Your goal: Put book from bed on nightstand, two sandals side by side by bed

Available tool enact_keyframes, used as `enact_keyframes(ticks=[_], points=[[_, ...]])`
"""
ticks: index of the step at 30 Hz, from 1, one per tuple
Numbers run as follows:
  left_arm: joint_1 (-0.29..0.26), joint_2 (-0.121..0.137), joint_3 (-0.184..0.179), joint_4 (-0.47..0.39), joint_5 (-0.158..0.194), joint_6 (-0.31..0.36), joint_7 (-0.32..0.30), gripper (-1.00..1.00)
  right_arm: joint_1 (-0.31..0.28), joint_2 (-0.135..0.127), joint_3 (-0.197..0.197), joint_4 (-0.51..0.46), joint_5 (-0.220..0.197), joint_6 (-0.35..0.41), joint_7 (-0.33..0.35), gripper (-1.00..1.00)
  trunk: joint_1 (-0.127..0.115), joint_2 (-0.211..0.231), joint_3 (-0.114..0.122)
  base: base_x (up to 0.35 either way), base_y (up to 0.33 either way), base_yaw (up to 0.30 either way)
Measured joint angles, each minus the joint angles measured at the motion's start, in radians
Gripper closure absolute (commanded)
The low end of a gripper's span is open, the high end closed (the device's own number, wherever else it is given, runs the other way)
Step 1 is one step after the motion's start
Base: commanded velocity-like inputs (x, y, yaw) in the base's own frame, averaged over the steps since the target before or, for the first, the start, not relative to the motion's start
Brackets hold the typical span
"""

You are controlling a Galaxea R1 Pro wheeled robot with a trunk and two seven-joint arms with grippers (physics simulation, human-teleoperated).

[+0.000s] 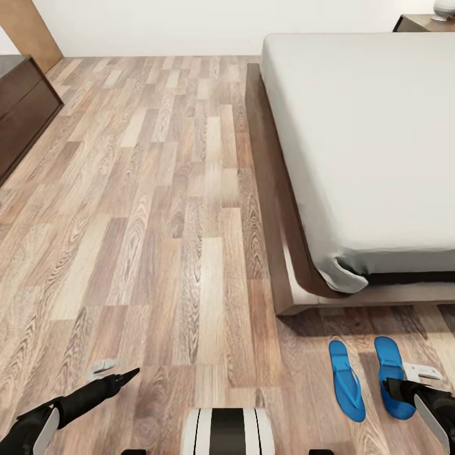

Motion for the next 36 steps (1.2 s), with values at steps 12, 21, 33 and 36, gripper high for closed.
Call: enact_keyframes(ticks=[12, 21, 33, 36], points=[[0.000, 0.000, -0.001, 0.001, 0.001, -0.002, 0.001, -1.00, 0.000, 0.000, 0.000, -0.001, 0.001, 0.001, 0.000, 1.00, 0.000, 0.000, 0.000, 0.000, 0.199, 0.000], [0.000, -0.001, -0.001, 0.001, 0.001, -0.003, 0.001, -1.00, 0.000, 0.000, 0.000, -0.001, 0.001, 0.001, 0.000, 1.00, 0.001, -0.001, -0.012, 0.000, 0.002, 0.000], [0.000, -0.002, -0.001, 0.001, 0.001, -0.003, 0.002, -1.00, 0.000, 0.000, -0.001, -0.003, 0.001, 0.001, 0.000, 1.00, 0.001, -0.001, -0.012, 0.000, -0.028, 0.000], [0.000, -0.003, -0.001, 0.001, 0.000, -0.003, 0.001, -1.00, 0.000, 0.000, -0.001, -0.003, 0.001, 0.001, 0.000, 1.00, 0.001, -0.001, -0.012, 0.000, -0.110, 0.000]])
